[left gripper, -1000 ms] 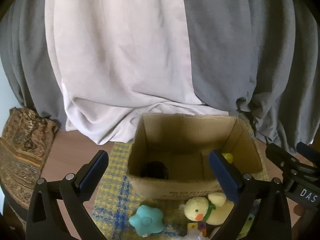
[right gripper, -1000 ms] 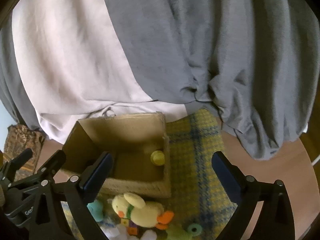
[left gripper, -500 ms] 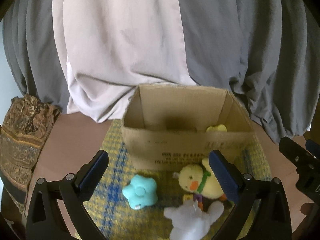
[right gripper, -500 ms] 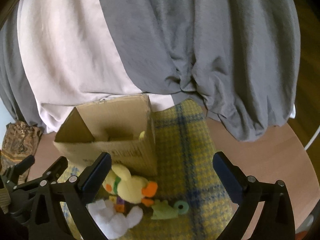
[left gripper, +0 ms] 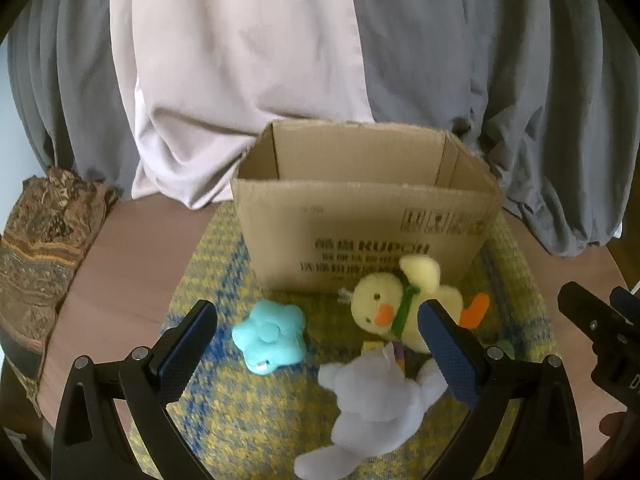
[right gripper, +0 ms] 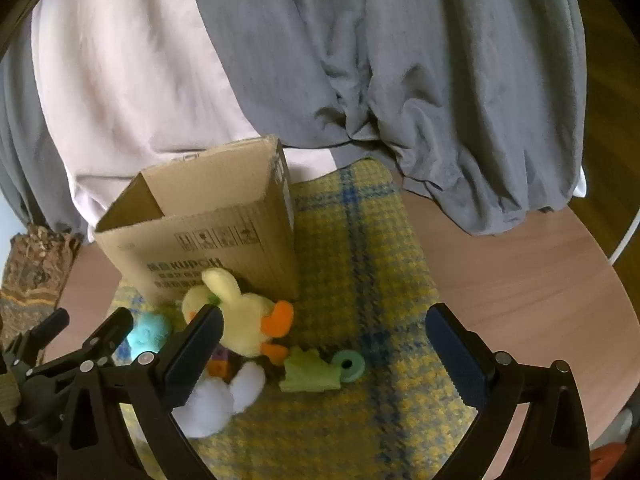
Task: Organize objects
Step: 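Withdraw both tools from the box back over the cloth, then grasp the white plush bunny with the left tool while the right tool approaches the green dinosaur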
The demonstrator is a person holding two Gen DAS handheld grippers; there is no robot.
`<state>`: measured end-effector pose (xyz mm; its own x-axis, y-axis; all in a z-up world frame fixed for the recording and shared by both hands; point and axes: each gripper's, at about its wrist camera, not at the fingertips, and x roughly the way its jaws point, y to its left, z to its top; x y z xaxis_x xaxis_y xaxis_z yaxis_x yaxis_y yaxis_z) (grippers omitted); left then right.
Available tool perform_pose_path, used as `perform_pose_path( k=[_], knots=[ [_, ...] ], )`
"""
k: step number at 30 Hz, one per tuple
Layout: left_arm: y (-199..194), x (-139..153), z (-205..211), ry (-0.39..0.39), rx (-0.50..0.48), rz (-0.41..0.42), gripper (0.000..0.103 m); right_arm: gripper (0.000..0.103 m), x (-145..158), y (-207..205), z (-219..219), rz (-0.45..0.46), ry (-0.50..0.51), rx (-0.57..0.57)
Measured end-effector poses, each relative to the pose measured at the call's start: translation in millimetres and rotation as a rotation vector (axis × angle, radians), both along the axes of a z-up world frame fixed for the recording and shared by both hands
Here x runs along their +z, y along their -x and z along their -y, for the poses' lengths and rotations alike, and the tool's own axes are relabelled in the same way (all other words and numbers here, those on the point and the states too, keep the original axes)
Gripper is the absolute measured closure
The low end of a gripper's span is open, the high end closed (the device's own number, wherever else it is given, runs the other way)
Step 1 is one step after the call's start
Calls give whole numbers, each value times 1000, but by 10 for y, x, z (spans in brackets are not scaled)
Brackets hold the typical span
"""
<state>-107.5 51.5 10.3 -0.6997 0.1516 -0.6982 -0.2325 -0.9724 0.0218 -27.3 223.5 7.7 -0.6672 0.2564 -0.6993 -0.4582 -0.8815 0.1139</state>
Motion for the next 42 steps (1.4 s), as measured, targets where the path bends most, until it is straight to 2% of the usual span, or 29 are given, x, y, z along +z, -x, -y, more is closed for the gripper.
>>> perform_pose_path(
  k=[11, 23, 36, 40, 42],
  knots=[
    [-100, -231, -33, 12, -9, 23, 1, 1, -194, -122, -16, 35, 4, -10],
    [-147, -558, -159, 18, -35, 86, 1, 1, -481, -232, -165, 82, 36, -51],
    [-30, -799, -185, 1, -11, 122, 2, 1, -656, -234, -210, 113, 55, -61],
    [25, -866, -173, -18, -1, 140, 10, 1, -712, -226, -234, 124, 68, -62],
    [47, -905, -189, -25, -5, 156, 21, 1, -726, -222, -248, 127, 69, -63]
  ],
)
